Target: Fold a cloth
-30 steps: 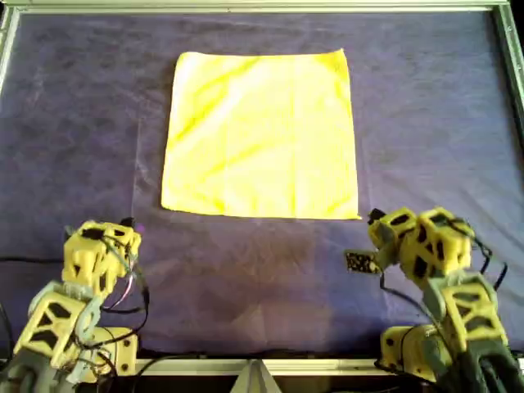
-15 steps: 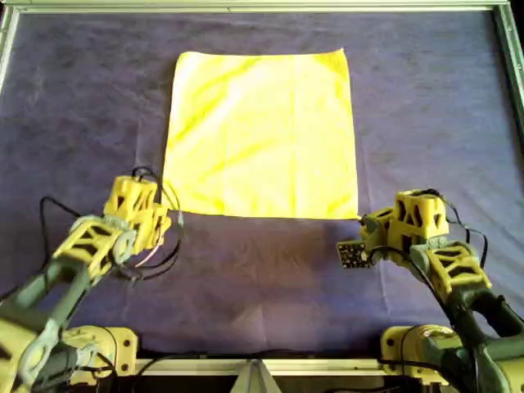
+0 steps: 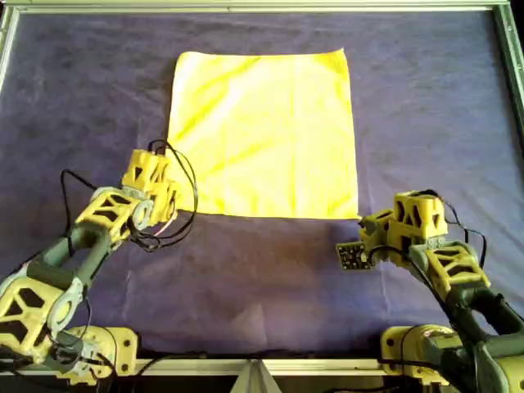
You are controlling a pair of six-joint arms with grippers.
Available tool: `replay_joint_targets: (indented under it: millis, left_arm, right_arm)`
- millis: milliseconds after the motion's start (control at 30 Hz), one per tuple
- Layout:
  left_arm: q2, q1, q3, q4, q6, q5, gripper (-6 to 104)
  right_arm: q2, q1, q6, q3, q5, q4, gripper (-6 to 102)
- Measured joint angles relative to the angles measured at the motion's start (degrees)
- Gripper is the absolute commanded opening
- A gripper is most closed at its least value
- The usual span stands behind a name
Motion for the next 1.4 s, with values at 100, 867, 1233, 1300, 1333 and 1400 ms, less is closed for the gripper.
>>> replay_joint_targets:
  millis: [100, 867, 1233, 1300, 1333, 1400]
  left_arm:
    - [-0.1, 0.0, -0.1, 0.0, -0.1, -0.3, 76]
    - [-0.1, 0.0, -0.1, 0.0, -0.1, -0.4, 76]
    - [-0.1, 0.0, -0.1, 0.0, -0.1, -0.4, 76]
    - [-0.1, 0.0, -0.1, 0.0, -0.1, -0.4, 76]
    - [-0.1, 0.0, -0.1, 0.0, -0.1, -0.4, 76]
    - [-0.1, 0.0, -0.1, 0.0, -0.1, -0.4, 76]
  right_arm:
    - [0.0, 0.0, 0.18, 0.0, 0.0, 0.0, 59]
    - [-20.7, 2.3, 0.18, -19.9, -0.2, 0.0, 59]
    - [-20.2, 3.7, 0.35, -20.0, -0.2, 4.0, 60]
    - [-18.3, 3.8, 0.35, -20.0, -0.2, 8.7, 60]
    - [-17.1, 3.8, 0.35, -19.9, -0.2, 10.8, 60]
    - [-15.1, 3.8, 0.35, -19.9, -0.2, 13.4, 60]
